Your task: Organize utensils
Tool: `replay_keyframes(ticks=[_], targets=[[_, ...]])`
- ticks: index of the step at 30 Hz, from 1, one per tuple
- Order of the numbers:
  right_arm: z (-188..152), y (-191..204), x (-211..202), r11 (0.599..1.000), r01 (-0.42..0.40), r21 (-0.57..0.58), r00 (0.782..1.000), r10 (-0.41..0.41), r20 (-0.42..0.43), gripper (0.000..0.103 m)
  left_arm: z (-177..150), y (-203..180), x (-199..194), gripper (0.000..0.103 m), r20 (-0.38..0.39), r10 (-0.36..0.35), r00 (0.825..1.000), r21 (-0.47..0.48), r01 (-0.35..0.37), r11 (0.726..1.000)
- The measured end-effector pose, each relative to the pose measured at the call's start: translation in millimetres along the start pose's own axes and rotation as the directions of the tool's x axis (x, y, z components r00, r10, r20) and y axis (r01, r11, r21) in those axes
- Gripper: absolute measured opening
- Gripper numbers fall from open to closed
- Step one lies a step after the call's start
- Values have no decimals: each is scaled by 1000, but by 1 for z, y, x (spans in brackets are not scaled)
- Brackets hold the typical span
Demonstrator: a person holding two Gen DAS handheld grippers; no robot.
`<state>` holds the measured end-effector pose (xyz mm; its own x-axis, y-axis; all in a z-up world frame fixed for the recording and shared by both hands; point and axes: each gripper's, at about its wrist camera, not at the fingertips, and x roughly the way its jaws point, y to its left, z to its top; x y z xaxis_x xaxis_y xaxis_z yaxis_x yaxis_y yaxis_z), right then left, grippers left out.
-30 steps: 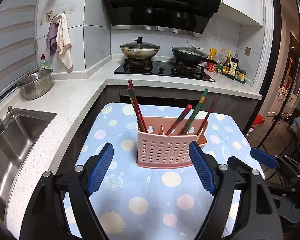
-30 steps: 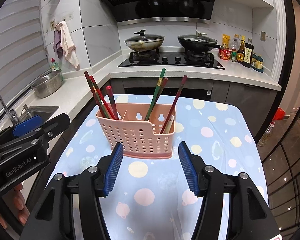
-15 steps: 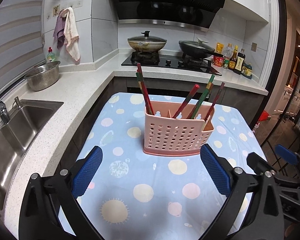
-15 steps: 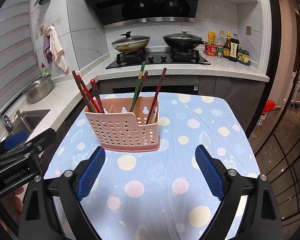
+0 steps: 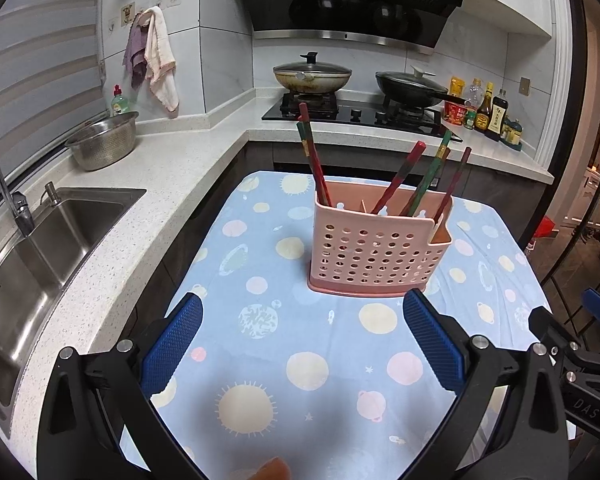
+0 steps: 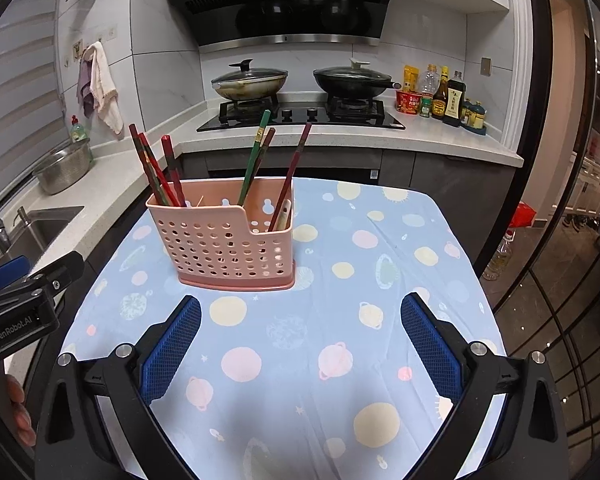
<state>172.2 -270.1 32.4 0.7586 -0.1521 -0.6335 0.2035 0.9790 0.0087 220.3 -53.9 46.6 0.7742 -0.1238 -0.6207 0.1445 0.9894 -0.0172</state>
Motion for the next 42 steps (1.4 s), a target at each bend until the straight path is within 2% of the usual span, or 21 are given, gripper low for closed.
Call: replay_keyframes(ticks=[11,22,42], targets=[[-8,3,4,1000,6,-10,1000,-6,-16,96,-9,2,3,96,-11,38,999,-1,-38,999],[-13,8,7,1000,1,-19,1000,-1,-25,96,-12,0,1,96,-8,20,1000,12,-20,1000],[-19,12,8,1000,-5,-22,999,4,-34,96,-15,-2,2,96,-12,48,999,11,-48,999]])
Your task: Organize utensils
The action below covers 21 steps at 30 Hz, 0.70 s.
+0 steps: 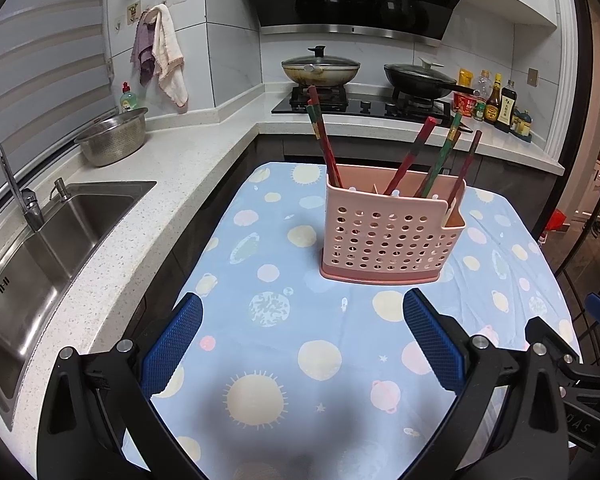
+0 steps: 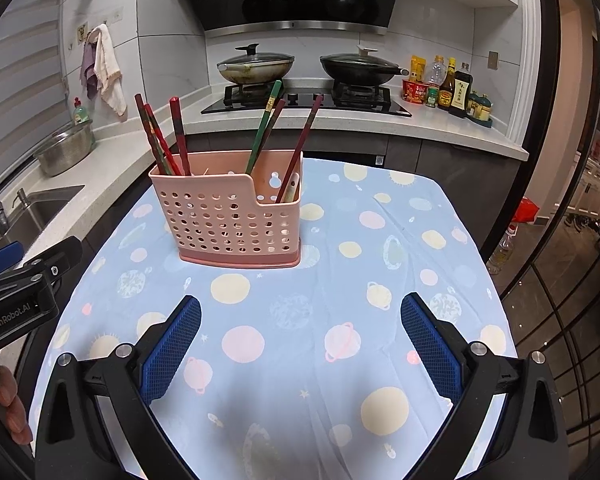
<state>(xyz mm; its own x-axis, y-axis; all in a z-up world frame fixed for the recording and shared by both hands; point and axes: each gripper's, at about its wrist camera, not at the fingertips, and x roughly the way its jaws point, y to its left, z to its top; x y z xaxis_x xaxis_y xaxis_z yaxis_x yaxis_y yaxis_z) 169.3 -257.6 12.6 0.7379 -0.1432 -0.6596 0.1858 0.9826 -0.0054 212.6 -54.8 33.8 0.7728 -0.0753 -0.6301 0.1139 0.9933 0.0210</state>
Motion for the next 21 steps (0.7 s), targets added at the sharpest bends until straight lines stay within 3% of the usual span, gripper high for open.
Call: replay_keyframes(ticks=[21], targets=[[0,0,1,1000,1,0,1000,-1,-3,96,-3,2,5,96,-14,14,1000,-5,-14,1000]])
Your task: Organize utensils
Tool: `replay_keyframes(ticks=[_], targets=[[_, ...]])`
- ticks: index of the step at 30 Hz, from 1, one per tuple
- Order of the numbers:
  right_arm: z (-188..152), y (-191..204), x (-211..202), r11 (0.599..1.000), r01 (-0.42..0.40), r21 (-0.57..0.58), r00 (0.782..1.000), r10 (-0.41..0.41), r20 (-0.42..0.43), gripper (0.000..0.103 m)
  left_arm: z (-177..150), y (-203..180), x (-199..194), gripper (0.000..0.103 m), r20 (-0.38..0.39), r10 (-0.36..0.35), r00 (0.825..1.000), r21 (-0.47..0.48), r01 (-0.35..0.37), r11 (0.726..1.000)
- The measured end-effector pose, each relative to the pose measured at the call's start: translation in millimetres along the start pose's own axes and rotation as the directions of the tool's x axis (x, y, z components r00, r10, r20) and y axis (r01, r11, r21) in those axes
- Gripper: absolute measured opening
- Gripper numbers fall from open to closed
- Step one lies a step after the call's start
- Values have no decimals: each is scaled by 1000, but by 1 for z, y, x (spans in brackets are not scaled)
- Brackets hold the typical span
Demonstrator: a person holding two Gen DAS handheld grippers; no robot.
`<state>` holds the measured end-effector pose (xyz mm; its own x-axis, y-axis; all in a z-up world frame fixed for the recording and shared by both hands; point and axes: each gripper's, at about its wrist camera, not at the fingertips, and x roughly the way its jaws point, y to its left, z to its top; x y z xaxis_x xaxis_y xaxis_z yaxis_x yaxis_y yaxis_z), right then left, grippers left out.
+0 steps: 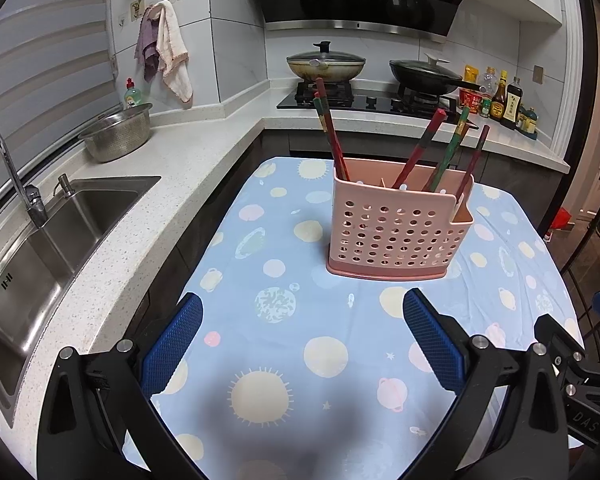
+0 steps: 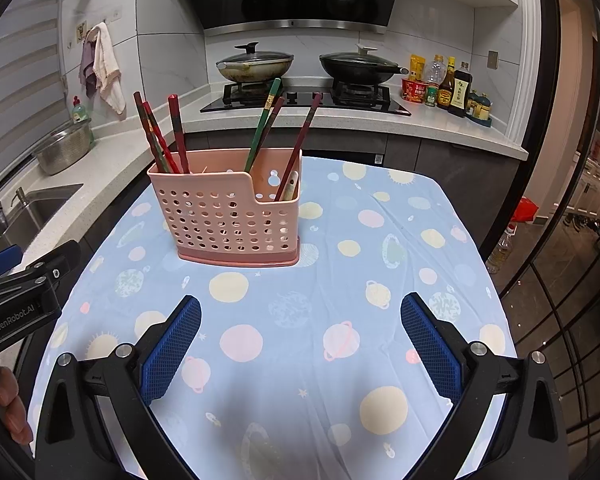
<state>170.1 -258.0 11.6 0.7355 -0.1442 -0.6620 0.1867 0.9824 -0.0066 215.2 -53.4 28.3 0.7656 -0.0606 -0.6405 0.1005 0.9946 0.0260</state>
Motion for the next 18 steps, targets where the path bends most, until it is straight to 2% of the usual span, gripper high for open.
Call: replay_keyframes(ticks=[18], targets=[[-1,0,1,1000,0,0,1000,0,1,96,-3,-5,0,96,6,0,1000,18,0,1000]])
